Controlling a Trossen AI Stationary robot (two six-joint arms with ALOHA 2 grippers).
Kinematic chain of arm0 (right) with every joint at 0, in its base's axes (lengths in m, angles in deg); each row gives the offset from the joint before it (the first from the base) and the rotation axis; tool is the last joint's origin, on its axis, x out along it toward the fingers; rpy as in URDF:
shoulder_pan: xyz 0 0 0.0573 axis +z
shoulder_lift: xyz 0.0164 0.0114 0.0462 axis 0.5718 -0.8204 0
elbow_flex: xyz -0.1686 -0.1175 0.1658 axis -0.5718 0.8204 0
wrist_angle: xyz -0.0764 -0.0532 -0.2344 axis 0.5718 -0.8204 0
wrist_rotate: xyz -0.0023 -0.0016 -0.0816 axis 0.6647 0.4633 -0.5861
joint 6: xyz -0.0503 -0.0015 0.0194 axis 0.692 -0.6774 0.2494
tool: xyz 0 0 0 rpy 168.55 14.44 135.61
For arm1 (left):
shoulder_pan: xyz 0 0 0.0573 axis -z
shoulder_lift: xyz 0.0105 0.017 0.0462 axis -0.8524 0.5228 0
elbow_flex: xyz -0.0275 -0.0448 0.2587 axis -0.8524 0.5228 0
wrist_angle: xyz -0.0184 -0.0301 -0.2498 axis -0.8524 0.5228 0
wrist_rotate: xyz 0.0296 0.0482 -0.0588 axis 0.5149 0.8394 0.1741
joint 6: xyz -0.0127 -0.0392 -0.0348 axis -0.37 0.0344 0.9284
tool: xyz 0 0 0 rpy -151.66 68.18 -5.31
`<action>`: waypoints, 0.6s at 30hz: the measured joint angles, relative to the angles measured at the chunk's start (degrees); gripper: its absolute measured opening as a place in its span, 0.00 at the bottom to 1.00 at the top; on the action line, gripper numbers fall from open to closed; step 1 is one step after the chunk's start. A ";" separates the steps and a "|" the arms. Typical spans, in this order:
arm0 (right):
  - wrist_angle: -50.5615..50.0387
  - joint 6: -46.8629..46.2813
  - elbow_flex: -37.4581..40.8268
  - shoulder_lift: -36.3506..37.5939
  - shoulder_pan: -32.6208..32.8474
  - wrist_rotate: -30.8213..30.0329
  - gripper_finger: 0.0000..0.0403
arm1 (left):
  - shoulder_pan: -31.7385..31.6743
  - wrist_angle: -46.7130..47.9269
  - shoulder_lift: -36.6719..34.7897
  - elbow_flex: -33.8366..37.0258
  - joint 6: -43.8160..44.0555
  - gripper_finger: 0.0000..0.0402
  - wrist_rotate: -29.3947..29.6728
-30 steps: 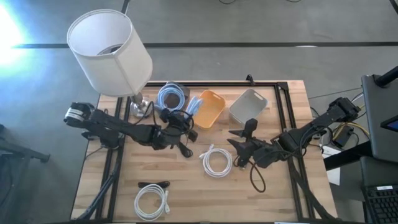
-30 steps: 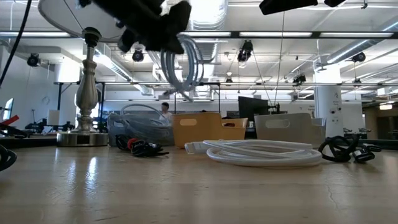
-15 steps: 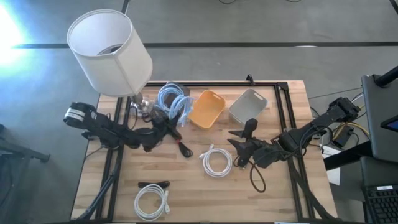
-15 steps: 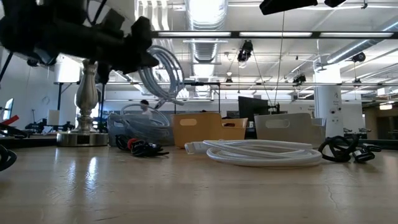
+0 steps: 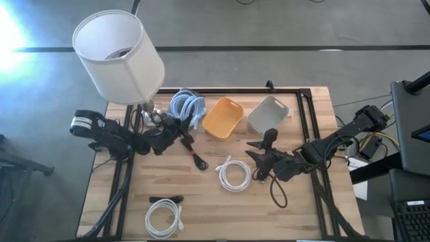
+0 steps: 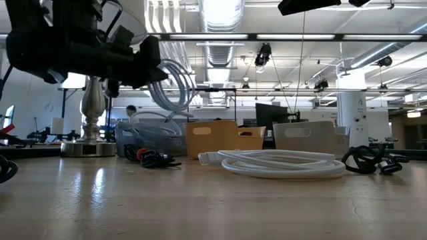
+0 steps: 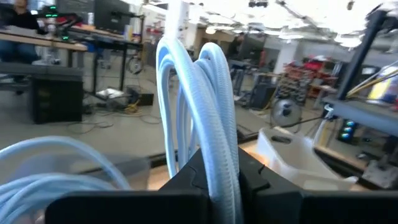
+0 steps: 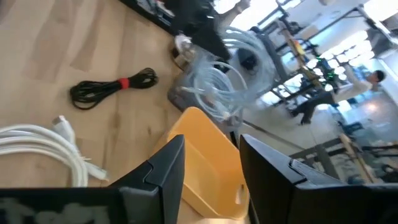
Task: Pick & Place USB Port
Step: Put the blue HDMI cable into the black bin
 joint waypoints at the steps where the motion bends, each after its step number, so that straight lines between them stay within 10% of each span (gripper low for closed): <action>1: 0.00 0.00 0.02 0.00 0.00 0.81 0.37 | -0.83 -0.02 0.00 -0.49 -0.48 0.05 -0.90; 18: 0.13 -0.04 2.12 0.00 0.00 1.83 0.37 | -7.54 11.77 0.00 -1.65 0.49 0.05 -1.52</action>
